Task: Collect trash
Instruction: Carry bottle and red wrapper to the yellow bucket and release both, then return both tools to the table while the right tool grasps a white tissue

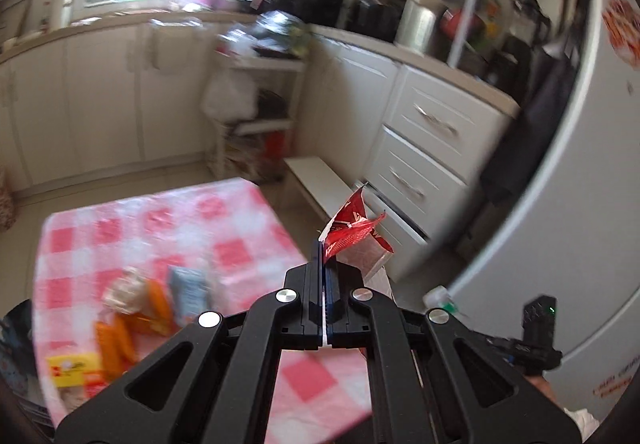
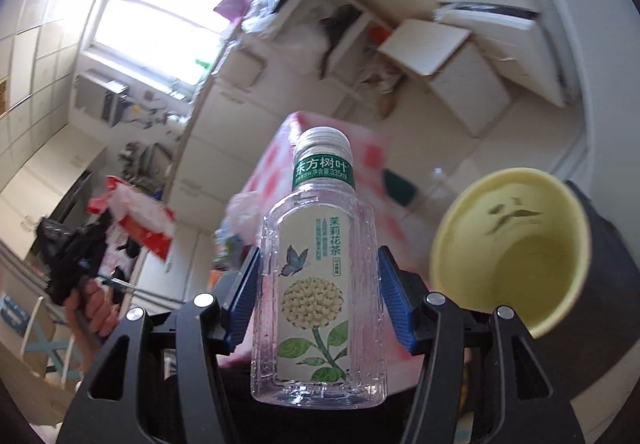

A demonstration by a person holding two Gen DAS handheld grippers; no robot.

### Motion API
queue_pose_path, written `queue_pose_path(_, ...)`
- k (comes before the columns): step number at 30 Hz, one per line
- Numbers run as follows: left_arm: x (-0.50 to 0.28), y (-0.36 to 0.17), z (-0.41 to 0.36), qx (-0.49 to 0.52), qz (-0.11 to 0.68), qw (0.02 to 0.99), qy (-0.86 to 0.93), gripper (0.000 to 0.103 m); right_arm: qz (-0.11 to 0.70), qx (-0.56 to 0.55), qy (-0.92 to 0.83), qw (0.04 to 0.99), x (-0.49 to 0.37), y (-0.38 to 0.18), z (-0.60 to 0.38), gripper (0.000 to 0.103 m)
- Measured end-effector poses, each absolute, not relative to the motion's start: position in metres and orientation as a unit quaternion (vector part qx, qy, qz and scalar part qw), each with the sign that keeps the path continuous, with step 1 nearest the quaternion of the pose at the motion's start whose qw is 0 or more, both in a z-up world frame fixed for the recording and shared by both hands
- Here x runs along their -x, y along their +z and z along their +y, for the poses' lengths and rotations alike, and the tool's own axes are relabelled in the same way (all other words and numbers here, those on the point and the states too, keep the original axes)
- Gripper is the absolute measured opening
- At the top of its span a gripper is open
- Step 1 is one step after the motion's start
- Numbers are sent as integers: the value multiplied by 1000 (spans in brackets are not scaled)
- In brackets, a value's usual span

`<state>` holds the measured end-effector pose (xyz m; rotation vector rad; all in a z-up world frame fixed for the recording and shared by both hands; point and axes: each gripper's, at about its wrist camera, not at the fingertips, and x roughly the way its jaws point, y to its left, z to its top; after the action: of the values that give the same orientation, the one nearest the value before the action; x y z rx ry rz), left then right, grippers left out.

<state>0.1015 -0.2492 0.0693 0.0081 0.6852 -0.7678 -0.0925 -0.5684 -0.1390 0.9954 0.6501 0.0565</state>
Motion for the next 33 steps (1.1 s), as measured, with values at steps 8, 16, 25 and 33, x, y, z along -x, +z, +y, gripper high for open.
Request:
queue_pose_path(8, -55, 3, -386, -78, 406, 810, -417, 1, 336, -479, -45, 809, 92, -186, -599, 56)
queue_pose_path(16, -53, -88, -472, -113, 499, 773, -376, 1, 363, -483, -78, 793, 69, -229, -617, 57)
queue_pose_path(25, -52, -144, -488, -159, 520, 767, -341, 41, 368, -486, -122, 783, 89, -242, -626, 70)
queue_pose_path(33, -38, -123, -490, -205, 448, 804, -334, 64, 361, -482, -117, 790, 106, -234, -616, 71)
